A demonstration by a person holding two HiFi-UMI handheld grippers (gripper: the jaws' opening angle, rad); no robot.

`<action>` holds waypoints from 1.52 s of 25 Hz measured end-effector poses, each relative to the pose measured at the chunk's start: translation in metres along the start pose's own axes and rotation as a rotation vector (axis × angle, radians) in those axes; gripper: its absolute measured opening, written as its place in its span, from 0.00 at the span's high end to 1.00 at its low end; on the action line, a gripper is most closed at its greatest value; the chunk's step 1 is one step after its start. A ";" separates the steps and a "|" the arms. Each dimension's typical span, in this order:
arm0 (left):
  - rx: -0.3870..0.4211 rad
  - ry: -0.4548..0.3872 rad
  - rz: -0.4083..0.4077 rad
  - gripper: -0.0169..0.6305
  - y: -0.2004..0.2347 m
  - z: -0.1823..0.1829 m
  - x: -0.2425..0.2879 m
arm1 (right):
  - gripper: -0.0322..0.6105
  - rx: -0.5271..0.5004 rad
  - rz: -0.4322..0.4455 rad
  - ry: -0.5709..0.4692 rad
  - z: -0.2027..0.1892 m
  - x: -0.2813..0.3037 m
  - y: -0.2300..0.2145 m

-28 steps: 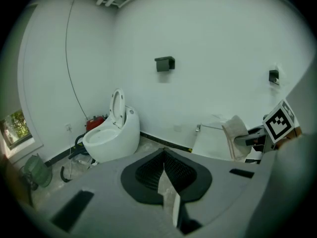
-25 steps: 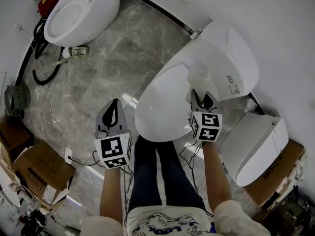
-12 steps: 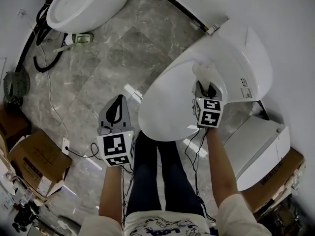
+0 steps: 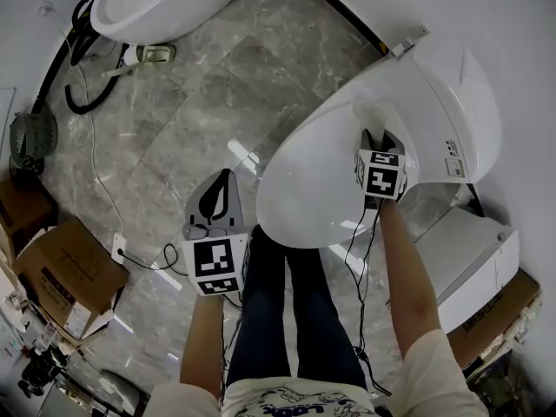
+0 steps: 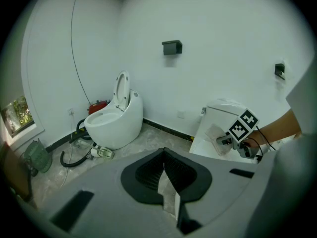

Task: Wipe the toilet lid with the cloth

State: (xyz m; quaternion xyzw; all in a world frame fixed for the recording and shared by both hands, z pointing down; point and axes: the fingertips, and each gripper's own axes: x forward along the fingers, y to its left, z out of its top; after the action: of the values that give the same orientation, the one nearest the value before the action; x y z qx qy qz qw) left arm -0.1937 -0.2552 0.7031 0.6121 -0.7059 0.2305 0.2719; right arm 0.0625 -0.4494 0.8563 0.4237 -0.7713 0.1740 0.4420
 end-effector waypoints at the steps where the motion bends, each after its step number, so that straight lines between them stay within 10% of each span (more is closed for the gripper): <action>1: -0.002 0.003 0.000 0.96 0.001 -0.003 0.000 | 0.78 -0.005 0.002 0.008 -0.001 0.004 0.002; 38: -0.108 0.012 0.075 0.96 0.049 -0.068 -0.055 | 0.79 -0.174 0.343 0.020 -0.047 -0.027 0.211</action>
State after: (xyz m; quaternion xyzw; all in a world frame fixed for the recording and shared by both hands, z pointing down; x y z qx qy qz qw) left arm -0.2299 -0.1628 0.7171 0.5682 -0.7382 0.2058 0.2997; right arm -0.0755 -0.2834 0.8826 0.2442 -0.8399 0.1836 0.4486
